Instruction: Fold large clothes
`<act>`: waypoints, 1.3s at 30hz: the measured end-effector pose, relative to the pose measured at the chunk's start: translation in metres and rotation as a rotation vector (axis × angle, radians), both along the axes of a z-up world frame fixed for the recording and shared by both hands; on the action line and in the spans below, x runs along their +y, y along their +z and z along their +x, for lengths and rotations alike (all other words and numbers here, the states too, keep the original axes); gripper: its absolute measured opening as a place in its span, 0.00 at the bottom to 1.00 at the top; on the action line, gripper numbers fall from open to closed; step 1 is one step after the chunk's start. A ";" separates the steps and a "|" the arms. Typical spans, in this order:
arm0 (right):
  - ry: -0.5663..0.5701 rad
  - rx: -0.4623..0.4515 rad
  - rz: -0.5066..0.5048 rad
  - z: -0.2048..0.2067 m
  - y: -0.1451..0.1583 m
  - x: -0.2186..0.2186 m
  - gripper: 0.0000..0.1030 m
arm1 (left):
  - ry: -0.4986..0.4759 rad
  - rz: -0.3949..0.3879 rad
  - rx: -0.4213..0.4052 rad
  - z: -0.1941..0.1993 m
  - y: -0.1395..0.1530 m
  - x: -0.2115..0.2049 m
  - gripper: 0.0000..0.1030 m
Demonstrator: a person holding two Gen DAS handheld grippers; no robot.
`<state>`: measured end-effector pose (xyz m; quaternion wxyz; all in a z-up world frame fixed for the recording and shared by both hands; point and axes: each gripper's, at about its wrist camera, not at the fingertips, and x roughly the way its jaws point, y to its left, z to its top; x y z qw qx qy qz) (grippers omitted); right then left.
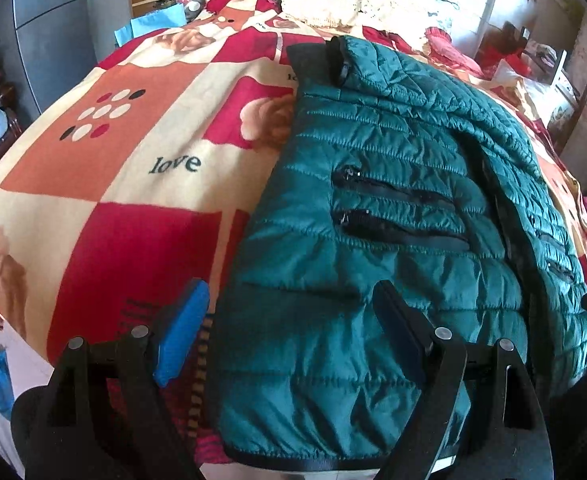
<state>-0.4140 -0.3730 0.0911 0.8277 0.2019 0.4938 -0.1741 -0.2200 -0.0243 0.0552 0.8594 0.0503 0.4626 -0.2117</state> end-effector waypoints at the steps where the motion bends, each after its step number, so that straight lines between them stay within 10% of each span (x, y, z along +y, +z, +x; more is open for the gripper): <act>1: -0.004 0.002 0.004 -0.005 0.000 0.000 0.73 | -0.002 0.000 0.003 -0.001 -0.001 0.001 0.82; 25: -0.122 -0.006 0.141 -0.064 -0.021 -0.033 0.77 | 0.031 -0.083 0.116 0.000 -0.010 0.037 0.82; 39: 0.033 -0.132 0.339 -0.051 -0.031 -0.028 0.80 | -0.061 -0.115 0.222 -0.002 -0.020 0.024 0.83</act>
